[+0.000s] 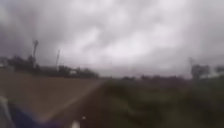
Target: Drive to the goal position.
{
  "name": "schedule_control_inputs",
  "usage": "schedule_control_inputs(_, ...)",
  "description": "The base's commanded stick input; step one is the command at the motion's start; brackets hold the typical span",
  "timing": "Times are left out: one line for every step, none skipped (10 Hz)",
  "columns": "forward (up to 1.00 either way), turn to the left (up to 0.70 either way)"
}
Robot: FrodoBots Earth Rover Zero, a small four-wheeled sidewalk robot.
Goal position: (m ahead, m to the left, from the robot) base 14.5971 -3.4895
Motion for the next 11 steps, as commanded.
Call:
schedule_control_inputs(0.70, 0.00)
schedule_control_inputs(0.70, 0.00)
schedule_control_inputs(0.70, 0.00)
schedule_control_inputs(0.70, 0.00)
schedule_control_inputs(0.70, 0.00)
schedule_control_inputs(0.70, 0.00)
schedule_control_inputs(0.70, 0.00)
schedule_control_inputs(0.70, 0.00)
schedule_control_inputs(0.60, 0.00)
schedule_control_inputs(0.00, 0.00)
schedule_control_inputs(0.00, 0.00)
